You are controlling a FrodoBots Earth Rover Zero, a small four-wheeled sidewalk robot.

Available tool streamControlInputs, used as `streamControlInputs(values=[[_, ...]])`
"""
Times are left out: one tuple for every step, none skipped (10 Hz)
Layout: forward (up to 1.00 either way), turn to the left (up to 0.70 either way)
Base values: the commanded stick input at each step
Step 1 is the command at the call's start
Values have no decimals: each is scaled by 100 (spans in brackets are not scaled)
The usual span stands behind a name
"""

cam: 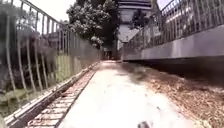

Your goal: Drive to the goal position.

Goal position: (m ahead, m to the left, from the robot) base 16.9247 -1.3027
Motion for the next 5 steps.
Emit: streamControlInputs(values=[[70, -34], [70, -35], [70, -35], [70, -16], [70, 5]])
